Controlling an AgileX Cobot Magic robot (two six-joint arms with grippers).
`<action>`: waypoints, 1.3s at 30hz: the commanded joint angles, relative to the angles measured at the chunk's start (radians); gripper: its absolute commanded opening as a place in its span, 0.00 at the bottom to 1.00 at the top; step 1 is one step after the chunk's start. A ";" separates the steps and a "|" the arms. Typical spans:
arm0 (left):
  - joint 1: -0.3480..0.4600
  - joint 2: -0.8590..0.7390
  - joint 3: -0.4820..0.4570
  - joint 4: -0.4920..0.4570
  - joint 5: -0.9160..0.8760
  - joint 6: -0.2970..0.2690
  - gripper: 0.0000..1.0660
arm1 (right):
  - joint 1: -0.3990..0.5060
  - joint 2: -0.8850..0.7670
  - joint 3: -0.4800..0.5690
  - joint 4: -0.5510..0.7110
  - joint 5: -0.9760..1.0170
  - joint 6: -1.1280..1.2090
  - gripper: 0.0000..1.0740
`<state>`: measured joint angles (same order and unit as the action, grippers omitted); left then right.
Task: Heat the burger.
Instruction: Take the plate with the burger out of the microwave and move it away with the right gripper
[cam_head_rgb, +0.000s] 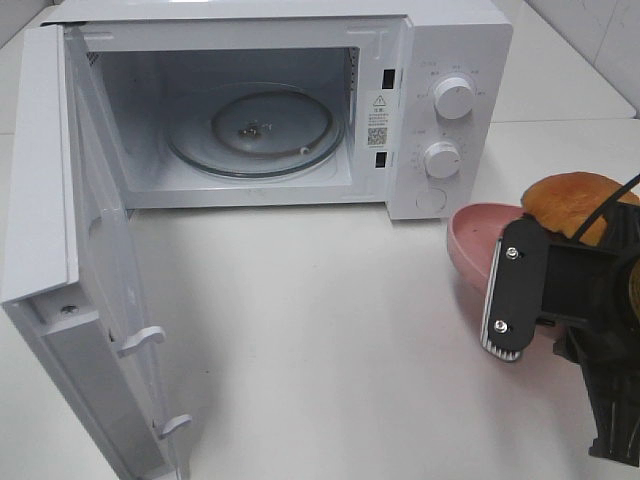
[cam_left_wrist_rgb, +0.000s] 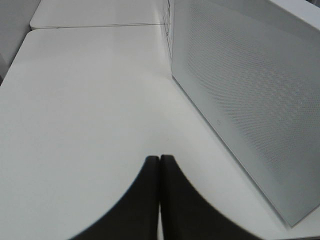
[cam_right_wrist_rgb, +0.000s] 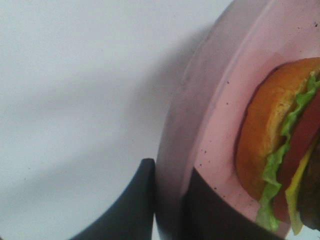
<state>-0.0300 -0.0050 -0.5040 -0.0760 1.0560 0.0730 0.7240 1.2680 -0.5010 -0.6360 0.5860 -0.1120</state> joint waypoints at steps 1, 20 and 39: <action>0.001 -0.020 0.004 0.003 -0.016 -0.006 0.00 | -0.006 0.002 -0.004 -0.067 0.028 0.064 0.00; 0.001 -0.020 0.004 0.003 -0.016 -0.006 0.00 | -0.242 0.326 -0.133 -0.190 -0.007 0.448 0.00; 0.001 -0.020 0.004 0.003 -0.016 -0.006 0.00 | -0.319 0.459 -0.209 -0.076 -0.078 0.447 0.17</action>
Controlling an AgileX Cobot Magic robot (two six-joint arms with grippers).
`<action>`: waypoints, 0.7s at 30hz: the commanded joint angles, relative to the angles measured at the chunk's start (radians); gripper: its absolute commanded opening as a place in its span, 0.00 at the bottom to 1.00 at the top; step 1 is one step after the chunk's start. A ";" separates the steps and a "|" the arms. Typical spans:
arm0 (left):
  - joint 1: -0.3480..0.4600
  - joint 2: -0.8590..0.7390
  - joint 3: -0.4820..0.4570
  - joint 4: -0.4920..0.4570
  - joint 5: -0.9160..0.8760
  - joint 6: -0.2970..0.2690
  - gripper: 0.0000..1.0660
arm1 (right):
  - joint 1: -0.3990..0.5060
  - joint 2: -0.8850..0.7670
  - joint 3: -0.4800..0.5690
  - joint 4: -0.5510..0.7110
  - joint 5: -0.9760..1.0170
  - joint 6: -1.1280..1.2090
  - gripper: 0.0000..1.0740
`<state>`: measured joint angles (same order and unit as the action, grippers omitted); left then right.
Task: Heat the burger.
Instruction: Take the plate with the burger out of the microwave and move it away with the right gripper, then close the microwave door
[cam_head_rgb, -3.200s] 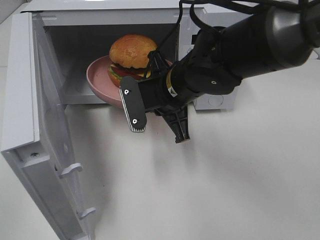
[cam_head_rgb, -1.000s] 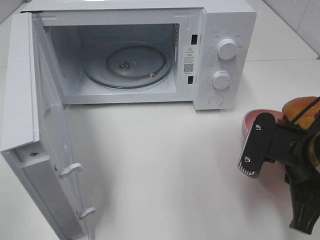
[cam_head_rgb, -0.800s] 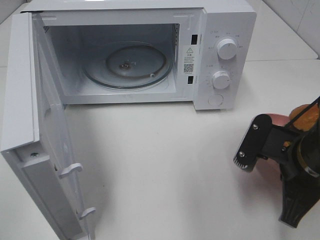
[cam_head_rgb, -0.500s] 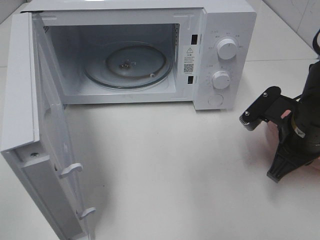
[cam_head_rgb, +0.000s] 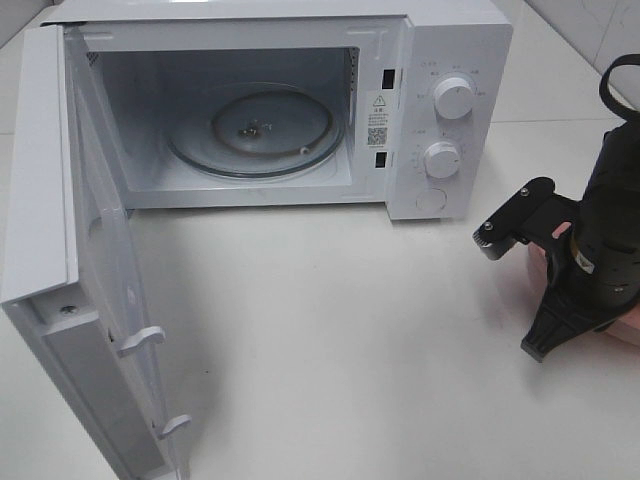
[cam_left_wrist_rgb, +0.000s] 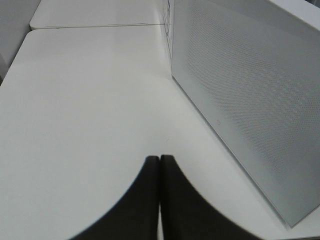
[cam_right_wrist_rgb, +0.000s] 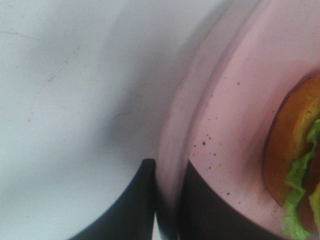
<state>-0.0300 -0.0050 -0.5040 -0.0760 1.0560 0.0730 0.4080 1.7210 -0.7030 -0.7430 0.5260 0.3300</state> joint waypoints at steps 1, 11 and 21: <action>0.001 -0.020 0.004 0.003 -0.016 -0.006 0.00 | -0.003 0.006 -0.007 0.049 -0.026 0.005 0.24; 0.001 -0.020 0.004 0.003 -0.016 -0.006 0.00 | -0.002 -0.007 -0.050 0.179 -0.016 0.005 0.44; 0.001 -0.020 0.004 0.003 -0.016 -0.006 0.00 | -0.003 -0.064 -0.233 0.436 0.215 -0.055 0.68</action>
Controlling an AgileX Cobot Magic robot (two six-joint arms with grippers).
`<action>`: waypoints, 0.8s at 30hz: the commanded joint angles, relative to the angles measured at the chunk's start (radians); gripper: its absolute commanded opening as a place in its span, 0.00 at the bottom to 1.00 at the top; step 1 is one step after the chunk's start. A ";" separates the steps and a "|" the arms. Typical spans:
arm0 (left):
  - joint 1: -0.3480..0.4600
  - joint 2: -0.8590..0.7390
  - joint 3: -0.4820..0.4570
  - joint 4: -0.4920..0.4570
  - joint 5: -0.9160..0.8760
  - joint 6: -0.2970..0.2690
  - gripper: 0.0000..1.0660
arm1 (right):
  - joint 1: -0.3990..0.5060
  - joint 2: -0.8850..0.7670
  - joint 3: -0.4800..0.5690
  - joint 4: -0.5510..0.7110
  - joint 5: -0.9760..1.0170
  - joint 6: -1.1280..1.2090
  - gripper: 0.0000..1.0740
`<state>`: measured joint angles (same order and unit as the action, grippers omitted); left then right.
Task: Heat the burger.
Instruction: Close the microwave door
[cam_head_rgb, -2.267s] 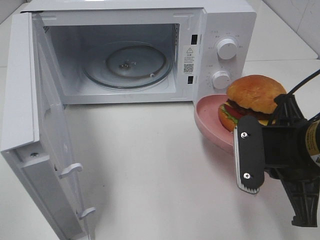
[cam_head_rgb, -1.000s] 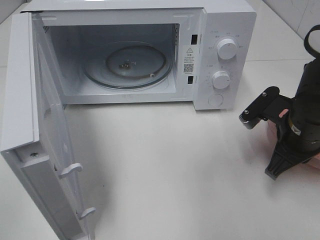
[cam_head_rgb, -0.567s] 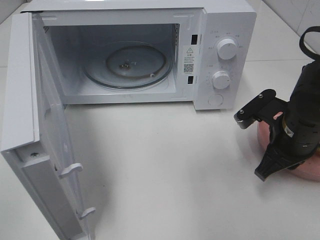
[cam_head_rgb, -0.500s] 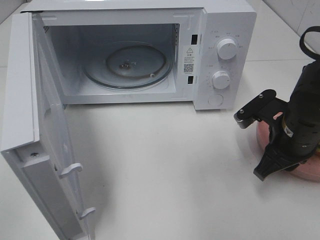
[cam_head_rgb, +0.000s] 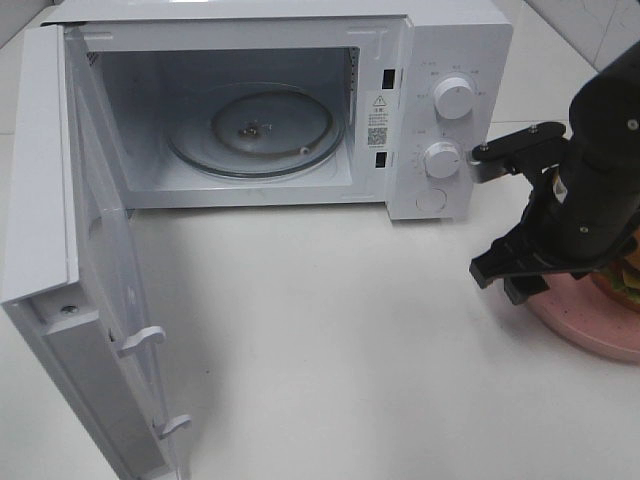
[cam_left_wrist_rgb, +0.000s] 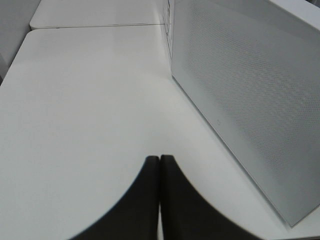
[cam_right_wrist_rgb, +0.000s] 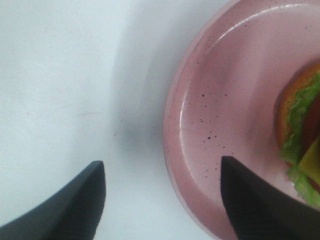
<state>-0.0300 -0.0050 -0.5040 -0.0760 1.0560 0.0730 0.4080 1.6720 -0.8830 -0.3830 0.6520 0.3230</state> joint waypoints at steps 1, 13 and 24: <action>0.001 -0.020 0.004 0.003 -0.016 -0.006 0.00 | -0.003 -0.015 -0.053 0.076 0.089 -0.048 0.68; 0.001 -0.020 0.004 0.003 -0.016 -0.006 0.00 | -0.115 -0.018 -0.265 0.264 0.319 -0.152 0.71; 0.001 -0.020 0.004 0.003 -0.016 -0.006 0.00 | -0.248 -0.136 -0.284 0.254 0.441 -0.176 0.71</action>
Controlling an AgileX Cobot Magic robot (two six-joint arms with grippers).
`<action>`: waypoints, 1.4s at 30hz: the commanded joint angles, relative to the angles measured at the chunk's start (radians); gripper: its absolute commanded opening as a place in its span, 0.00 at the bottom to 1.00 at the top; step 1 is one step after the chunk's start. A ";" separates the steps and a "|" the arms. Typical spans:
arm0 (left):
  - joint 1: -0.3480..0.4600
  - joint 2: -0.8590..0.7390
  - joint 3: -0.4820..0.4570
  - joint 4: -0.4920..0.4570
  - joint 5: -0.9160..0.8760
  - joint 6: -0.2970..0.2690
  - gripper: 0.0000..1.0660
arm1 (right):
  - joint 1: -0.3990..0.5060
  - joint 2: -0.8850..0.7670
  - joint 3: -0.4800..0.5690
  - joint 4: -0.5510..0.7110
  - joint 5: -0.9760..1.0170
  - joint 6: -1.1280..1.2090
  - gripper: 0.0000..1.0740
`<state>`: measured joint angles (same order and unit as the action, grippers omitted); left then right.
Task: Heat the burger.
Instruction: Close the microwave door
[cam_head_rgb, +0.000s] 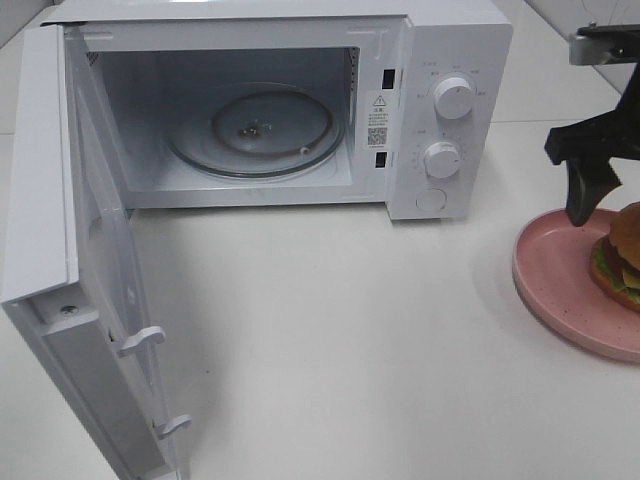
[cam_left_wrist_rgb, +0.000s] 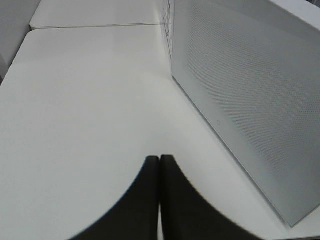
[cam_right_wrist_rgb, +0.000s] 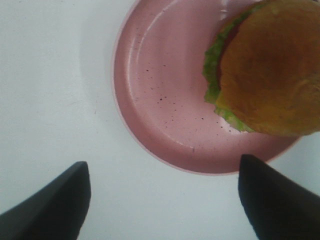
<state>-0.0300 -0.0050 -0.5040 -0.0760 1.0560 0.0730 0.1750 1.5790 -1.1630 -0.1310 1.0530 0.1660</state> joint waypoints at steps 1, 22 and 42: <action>0.001 -0.020 0.004 0.003 -0.016 -0.006 0.00 | -0.015 -0.083 -0.004 -0.001 0.063 -0.019 0.71; 0.001 -0.020 0.004 0.003 -0.016 -0.006 0.00 | -0.013 -0.626 0.263 0.018 0.137 -0.025 0.63; 0.001 -0.020 0.004 0.002 -0.016 -0.006 0.00 | -0.013 -1.258 0.647 0.035 -0.021 -0.102 0.62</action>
<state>-0.0300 -0.0050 -0.5040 -0.0760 1.0560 0.0730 0.1640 0.3900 -0.5370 -0.1100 1.0710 0.0980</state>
